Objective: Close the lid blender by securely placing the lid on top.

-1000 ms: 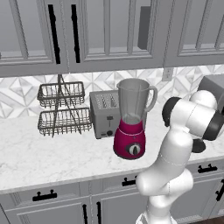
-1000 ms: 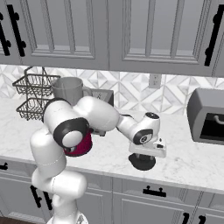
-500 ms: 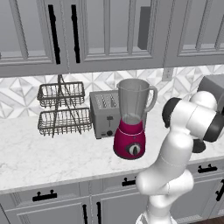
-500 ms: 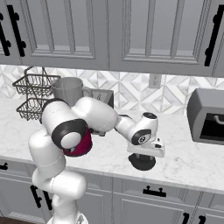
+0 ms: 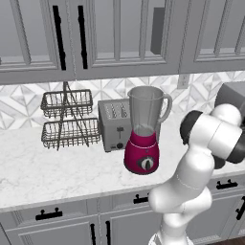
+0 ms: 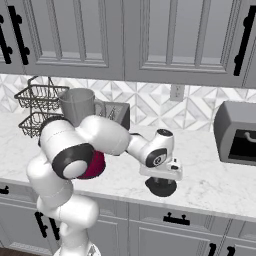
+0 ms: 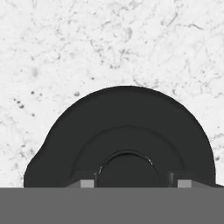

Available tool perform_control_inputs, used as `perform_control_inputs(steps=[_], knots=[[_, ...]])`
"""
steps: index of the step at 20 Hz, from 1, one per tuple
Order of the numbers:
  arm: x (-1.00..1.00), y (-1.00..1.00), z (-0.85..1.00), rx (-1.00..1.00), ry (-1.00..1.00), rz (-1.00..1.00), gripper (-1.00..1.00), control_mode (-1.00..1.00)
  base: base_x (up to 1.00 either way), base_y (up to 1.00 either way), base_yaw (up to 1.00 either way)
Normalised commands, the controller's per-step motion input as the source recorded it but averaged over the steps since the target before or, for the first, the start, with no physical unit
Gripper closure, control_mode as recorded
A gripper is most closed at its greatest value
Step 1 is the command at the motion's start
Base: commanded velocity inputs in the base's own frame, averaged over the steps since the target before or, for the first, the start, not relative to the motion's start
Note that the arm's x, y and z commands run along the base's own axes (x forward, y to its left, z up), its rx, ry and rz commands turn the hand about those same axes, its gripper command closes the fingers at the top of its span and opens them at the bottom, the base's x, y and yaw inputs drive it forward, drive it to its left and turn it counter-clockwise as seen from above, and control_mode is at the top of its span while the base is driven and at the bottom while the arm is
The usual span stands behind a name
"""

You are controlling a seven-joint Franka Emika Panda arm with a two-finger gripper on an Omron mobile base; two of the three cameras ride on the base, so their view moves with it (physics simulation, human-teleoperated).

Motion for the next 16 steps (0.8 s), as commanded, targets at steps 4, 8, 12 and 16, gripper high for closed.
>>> perform_control_inputs(steps=[4,8,12,16], knots=[[-0.59,0.58,-0.39,0.00,0.00,0.00,1.00,-1.00,0.00,0.00,0.00],[-0.20,0.28,-0.15,0.00,0.00,0.00,1.00,-1.00,0.00,0.00,0.00],[0.00,0.00,0.00,0.00,0.00,0.00,1.00,-1.00,0.00,0.00,0.00],[-0.17,0.00,0.28,0.11,-0.02,0.00,1.00,-1.00,0.00,0.00,0.00]])
